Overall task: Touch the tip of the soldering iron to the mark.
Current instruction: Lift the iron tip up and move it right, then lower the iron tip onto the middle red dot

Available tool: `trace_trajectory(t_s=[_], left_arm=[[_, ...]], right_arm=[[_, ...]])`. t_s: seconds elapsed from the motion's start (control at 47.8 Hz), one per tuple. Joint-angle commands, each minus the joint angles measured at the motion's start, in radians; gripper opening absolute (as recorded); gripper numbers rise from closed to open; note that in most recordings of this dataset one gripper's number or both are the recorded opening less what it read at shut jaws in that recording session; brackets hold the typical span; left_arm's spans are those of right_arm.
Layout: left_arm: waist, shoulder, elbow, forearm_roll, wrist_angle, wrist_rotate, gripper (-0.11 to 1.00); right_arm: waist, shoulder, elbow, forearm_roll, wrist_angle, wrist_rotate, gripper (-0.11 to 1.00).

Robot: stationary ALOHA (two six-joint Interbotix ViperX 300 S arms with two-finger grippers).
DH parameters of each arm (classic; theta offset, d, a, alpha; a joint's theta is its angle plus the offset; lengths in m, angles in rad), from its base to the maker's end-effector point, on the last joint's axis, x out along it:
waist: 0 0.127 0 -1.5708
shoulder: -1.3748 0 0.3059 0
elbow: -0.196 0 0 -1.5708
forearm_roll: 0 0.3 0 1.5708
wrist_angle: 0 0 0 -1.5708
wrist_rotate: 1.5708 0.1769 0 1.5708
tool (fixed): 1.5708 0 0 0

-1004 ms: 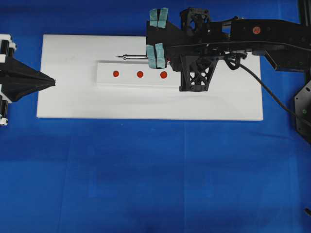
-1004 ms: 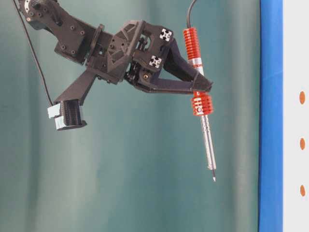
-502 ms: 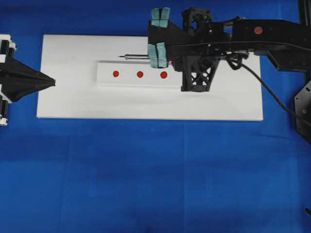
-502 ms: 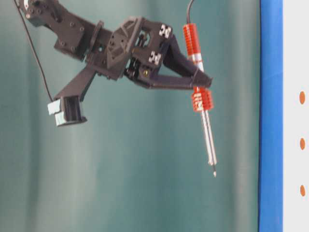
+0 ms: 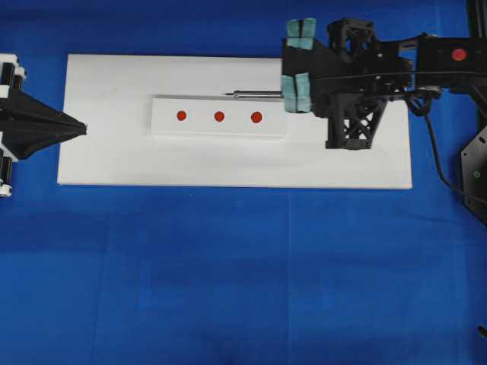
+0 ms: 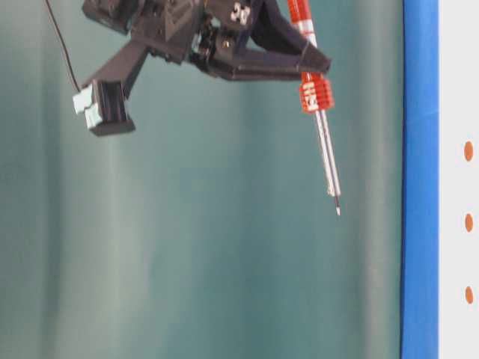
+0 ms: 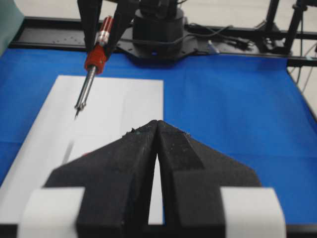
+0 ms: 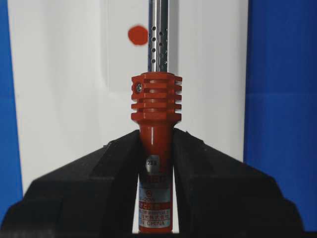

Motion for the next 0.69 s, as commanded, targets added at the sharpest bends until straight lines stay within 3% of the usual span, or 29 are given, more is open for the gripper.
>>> trace_trajectory(t_s=[0.0,0.669], left_arm=[[-0.002,0.006,-0.008,0.002,-0.006,0.0,0.0],[-0.002,0.006,-0.009,0.003,-0.009,0.0,0.0]], right_arm=[[0.002,-0.031,-0.005,0.002,-0.003,0.002,0.06],[0.002,0.043,-0.003,0.008,-0.006,0.002,0.06]])
